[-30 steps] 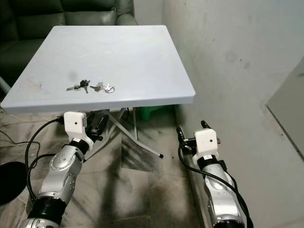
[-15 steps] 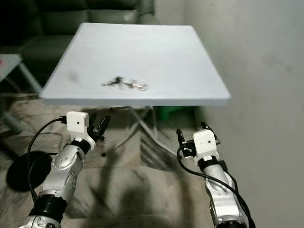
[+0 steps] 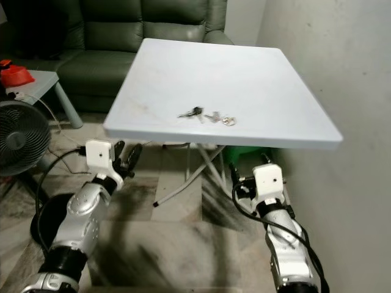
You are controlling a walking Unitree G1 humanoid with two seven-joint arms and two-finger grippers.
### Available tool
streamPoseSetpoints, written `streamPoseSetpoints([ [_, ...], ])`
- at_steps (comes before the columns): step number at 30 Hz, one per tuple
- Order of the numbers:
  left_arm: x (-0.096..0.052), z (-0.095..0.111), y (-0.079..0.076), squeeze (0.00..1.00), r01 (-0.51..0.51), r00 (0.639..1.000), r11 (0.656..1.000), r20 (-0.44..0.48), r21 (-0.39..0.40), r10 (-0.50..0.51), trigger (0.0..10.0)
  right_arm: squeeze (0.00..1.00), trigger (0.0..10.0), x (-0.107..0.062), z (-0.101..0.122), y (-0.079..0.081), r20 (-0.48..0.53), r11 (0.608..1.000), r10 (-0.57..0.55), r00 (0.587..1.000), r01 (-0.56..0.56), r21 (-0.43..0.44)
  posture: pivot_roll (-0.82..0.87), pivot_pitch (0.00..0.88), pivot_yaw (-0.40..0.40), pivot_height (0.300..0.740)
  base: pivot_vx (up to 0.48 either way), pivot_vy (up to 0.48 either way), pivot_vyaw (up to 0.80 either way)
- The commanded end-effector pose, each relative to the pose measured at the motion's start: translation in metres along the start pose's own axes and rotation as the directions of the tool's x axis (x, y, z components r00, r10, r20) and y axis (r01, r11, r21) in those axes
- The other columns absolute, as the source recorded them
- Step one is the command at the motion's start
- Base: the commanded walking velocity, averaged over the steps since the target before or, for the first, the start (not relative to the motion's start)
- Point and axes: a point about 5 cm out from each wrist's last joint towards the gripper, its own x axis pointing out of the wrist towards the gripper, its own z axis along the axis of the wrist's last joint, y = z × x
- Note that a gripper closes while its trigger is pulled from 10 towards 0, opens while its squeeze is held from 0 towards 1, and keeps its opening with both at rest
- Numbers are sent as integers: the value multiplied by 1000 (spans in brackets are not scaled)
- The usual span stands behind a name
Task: Hang keys on a hook
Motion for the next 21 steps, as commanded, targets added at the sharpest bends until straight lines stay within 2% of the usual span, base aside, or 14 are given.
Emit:
streamPoseSetpoints([
  [1, 3, 0, -9, 0, 30, 1000, 1000, 5, -8, -30, 10000, 0, 10000, -2, 2, -10, 4, 1000, -23, 1000, 23, -15, -40, 17, -28, 740, 0, 461, 0],
  [4, 3, 0, -9, 0, 21, 1000, 1000, 8, -15, -21, 10000, 0, 10000, -2, 2, -11, 4, 1000, -24, 1000, 24, -14, -39, 17, -28, 740, 0, 408, 0],
  [10, 4, -2, -9, 0, -17, 1000, 1000, -18, -24, 16, 10000, 0, 10000, -2, 2, -13, 4, 1000, -28, 1000, 28, -6, -39, 19, -28, 740, 0, 0, 0],
  [12, 4, -2, -10, 0, 13, 1000, 1000, -17, 0, -13, 10000, 0, 10000, -2, 6, -8, 30, 1000, 11, 1000, -12, 27, -38, 19, -28, 740, 0, 0, 0],
  [14, 4, -3, -10, 0, 8, 1000, 1000, -30, -9, -9, 10000, 0, 10000, -2, 7, -8, 33, 1000, 16, 999, -16, 18, -37, 21, -30, 740, 0, 0, 0],
  [16, 4, -3, -10, 0, 20, 999, 1000, -25, 21, -20, 10000, 0, 10000, -1, 7, -5, 32, 999, 30, 999, -31, 21, -36, 23, -28, 740, 0, 0, 0],
  [21, 3, -4, -12, 0, 31, 999, 1000, -34, 3, -31, 10000, 0, 10000, -1, 6, -5, 27, 1000, 26, 999, -27, 17, -32, 27, -28, 740, 0, 0, 0],
])
